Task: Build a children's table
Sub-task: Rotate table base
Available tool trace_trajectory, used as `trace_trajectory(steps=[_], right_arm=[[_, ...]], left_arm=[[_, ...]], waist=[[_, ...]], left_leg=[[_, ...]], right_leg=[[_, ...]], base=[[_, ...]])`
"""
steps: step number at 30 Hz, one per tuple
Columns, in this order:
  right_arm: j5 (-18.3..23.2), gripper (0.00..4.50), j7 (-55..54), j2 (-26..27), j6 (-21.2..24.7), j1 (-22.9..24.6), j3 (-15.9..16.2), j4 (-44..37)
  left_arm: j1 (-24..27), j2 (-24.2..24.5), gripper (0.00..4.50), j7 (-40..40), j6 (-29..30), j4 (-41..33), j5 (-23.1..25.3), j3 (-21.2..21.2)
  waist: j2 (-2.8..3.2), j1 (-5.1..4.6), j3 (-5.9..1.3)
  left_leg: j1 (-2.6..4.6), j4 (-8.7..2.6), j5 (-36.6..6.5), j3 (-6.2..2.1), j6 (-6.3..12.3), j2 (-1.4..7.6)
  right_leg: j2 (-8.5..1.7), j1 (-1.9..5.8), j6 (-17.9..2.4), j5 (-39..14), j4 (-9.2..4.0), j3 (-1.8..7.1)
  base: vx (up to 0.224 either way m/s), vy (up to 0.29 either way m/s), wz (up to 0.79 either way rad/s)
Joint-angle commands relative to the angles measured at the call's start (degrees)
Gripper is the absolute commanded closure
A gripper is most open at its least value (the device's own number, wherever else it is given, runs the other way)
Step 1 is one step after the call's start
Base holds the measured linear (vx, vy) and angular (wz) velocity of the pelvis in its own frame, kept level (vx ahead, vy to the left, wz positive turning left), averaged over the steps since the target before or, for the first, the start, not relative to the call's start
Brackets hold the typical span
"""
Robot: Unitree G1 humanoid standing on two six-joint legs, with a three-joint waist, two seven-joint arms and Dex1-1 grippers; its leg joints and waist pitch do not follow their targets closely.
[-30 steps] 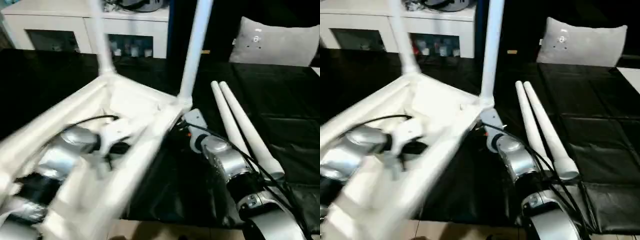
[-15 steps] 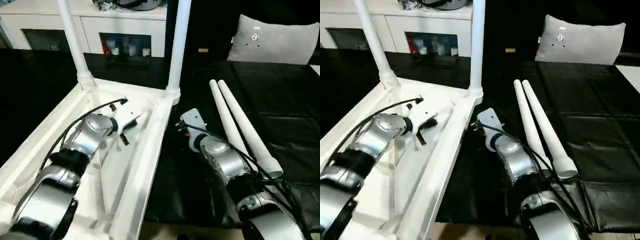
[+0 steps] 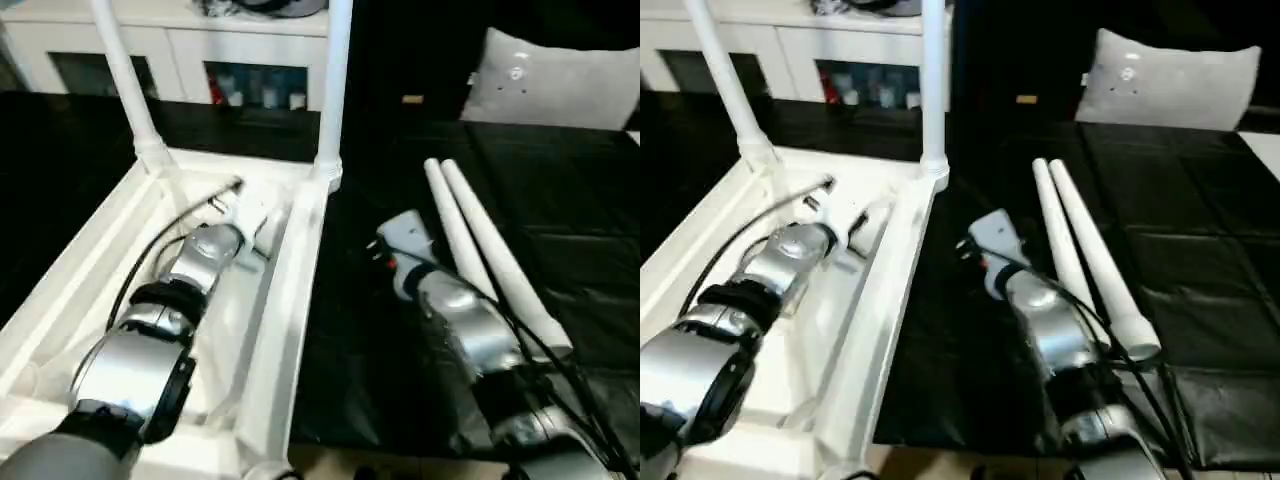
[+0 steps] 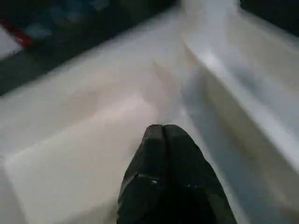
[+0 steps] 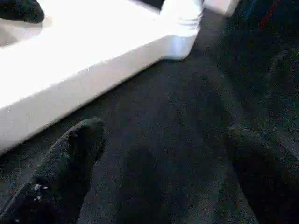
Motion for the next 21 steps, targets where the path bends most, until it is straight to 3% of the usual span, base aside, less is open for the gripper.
trace_trajectory(steps=[1, 2, 3, 5, 7, 10, 11, 12, 13, 14, 15, 17, 18, 19, 20, 21], right_arm=[[1.7, 0.00, -0.5, -0.9, 1.3, 1.7, -2.2, -5.0], [1.7, 0.00, -0.5, -0.9, 1.3, 1.7, -2.2, -5.0], [3.4, 0.00, -0.5, -0.7, 2.4, 3.9, -3.7, -10.4], [4.7, 0.00, -0.6, -0.2, 4.0, 5.5, -4.5, -14.4], [5.8, 0.00, -0.9, 0.5, 6.9, 8.5, -4.8, -20.9], [6.9, 0.00, -1.5, 1.0, 9.7, 13.0, -4.4, -28.9], [7.3, 0.00, -1.6, 1.2, 10.4, 14.8, -4.1, -31.5], [7.7, 0.00, -1.7, 1.3, 11.1, 16.7, -3.8, -34.1], [8.1, 0.00, -1.7, 1.3, 11.5, 17.9, -3.5, -35.6], [8.3, 0.00, -1.6, 1.3, 11.8, 18.7, -3.3, -36.7], [8.9, 0.00, -1.4, 1.4, 12.4, 20.1, -3.0, -38.4], [10.0, 0.00, -1.1, 1.9, 13.7, 22.4, -2.7, -41.2], [10.3, 0.00, -0.9, 2.2, 14.2, 23.8, -2.3, -42.4], [10.3, 0.00, -0.9, 2.2, 14.2, 24.1, -2.2, -42.6], [10.3, 0.00, -0.8, 2.2, 14.5, 24.6, -2.1, -42.9], [10.3, 0.00, -0.5, 1.9, 14.7, 25.5, -1.8, -42.8]], left_arm=[[-1.3, -0.3, 4.44, -1.4, -1.9, -1.0, -3.8, 3.6], [-1.3, -0.3, 4.44, -1.4, -1.9, -1.0, -3.8, 3.6], [-0.6, -1.1, 4.44, -4.1, -3.2, -2.8, -7.8, 6.9], [0.5, -1.6, 4.44, -4.8, -2.8, -4.9, -9.6, 8.2], [5.1, -2.3, 4.44, -5.2, -1.3, -13.4, -10.9, 8.1], [14.3, -3.2, 4.44, -6.1, 1.2, -29.2, -12.9, 7.3], [18.3, -3.4, 4.44, -5.8, 2.8, -35.9, -13.4, 6.7], [22.9, -3.6, 4.44, -4.7, 4.8, -43.2, -13.8, 6.1], [25.6, -3.8, 4.44, -4.1, 5.7, -47.2, -14.1, 5.9], [27.3, -3.9, 4.44, -3.7, 6.3, -49.6, -14.3, 5.8], [30.4, -4.3, 4.44, -2.8, 7.0, -53.6, -14.1, 5.8], [36.6, -5.2, 4.44, -1.2, 8.9, -61.6, -13.9, 5.2], [40.4, -6.2, 4.44, 0.0, 10.2, -66.6, -13.7, 4.4], [41.1, -6.4, 4.44, 0.3, 10.6, -67.5, -13.6, 4.3], [41.8, -6.7, 4.44, 0.5, 11.2, -68.7, -13.5, 4.1], [42.8, -7.1, 4.44, 1.2, 12.0, -70.4, -12.8, 3.9]], waist=[[0.41, 0.37, -4.05], [0.31, 0.42, -3.93], [0.18, 0.48, -3.81], [0.19, 0.71, -3.80], [0.02, 0.96, -3.85], [-0.26, 0.70, -4.10], [-0.04, 0.87, -3.94], [-0.22, 0.72, -3.77], [-0.25, 0.67, -3.92], [-0.09, 0.50, -3.70], [-0.79, 0.14, -3.61], [-0.68, 0.22, -3.31], [-1.14, 0.17, -2.95], [-1.03, -0.12, -2.82], [-1.13, -0.19, -2.83], [-1.53, -0.21, -3.45]], left_leg=[[-0.08, -3.35, -4.5, 0.37, 4.08, 0.43], [-0.18, -3.40, -4.9, 0.34, 4.06, 0.48], [-0.05, -3.54, -6.7, 0.51, 3.97, 0.41], [0.04, -3.54, -6.8, 0.50, 3.92, 0.50], [-0.20, -3.82, -6.2, 0.28, 3.88, 1.11], [-0.12, -3.87, -7.0, 0.51, 3.66, 1.28], [-0.14, -3.97, -7.6, 0.43, 3.47, 1.41], [-0.27, -4.14, -9.0, 0.45, 3.04, 1.47], [-0.29, -4.18, -8.4, 0.42, 2.70, 1.96], [-0.24, -4.20, -8.9, 0.59, 2.84, 1.74], [-0.25, -4.14, -10.1, 0.82, 2.85, 1.25], [-0.21, -4.29, -11.6, 0.67, 2.23, 1.51], [-0.37, -4.52, -12.9, 0.58, 2.23, 1.55], [-0.26, -4.60, -14.9, 0.61, 1.88, 1.53], [-0.25, -4.46, -14.9, 0.59, 1.79, 1.33], [-1.29, -3.61, -6.2, 0.81, 3.17, 0.83]], right_leg=[[-3.82, 4.51, -12.6, -3.5, -3.13, 2.51], [-3.89, 4.64, -12.6, -3.8, -3.14, 2.53], [-4.02, 4.64, -12.0, -7.9, -3.69, 2.46], [-4.10, 4.60, -11.7, -9.0, -3.70, 2.56], [-4.23, 4.78, -11.7, -8.6, -3.32, 2.66], [-4.16, 4.48, -11.3, -10.3, -3.48, 2.64], [-4.44, 4.44, -11.1, -11.5, -3.61, 2.69], [-4.47, 4.41, -10.0, -14.8, -3.83, 2.71], [-4.58, 4.22, -9.7, -14.3, -3.56, 2.92], [-4.21, 3.78, -9.2, -15.1, -3.95, 2.88], [-3.76, 3.64, -7.8, -17.6, -4.42, 2.74], [-4.05, 3.37, -6.2, -21.5, -4.56, 2.83], [-4.09, 3.17, -4.9, -25.1, -4.92, 2.78], [-3.96, 2.81, -3.3, -28.5, -5.49, 2.75], [-3.78, 2.55, -2.4, -29.3, -5.68, 2.70], [-3.09, 2.12, -2.8, -19.9, -5.52, 2.61]], base=[[0.000, 0.000, 0.00], [0.000, 0.000, 0.00], [0.000, 0.000, 0.00], [0.000, 0.000, 0.00], [0.000, 0.000, 0.00], [0.000, 0.000, 0.00], [0.000, 0.000, 0.00], [0.000, 0.000, 0.00], [0.000, 0.000, 0.00], [0.000, 0.000, 0.00], [0.000, 0.000, 0.00], [0.000, 0.000, 0.00], [0.000, 0.000, 0.00], [0.000, 0.000, 0.00], [0.000, 0.000, 0.00], [0.000, 0.000, 0.00]])
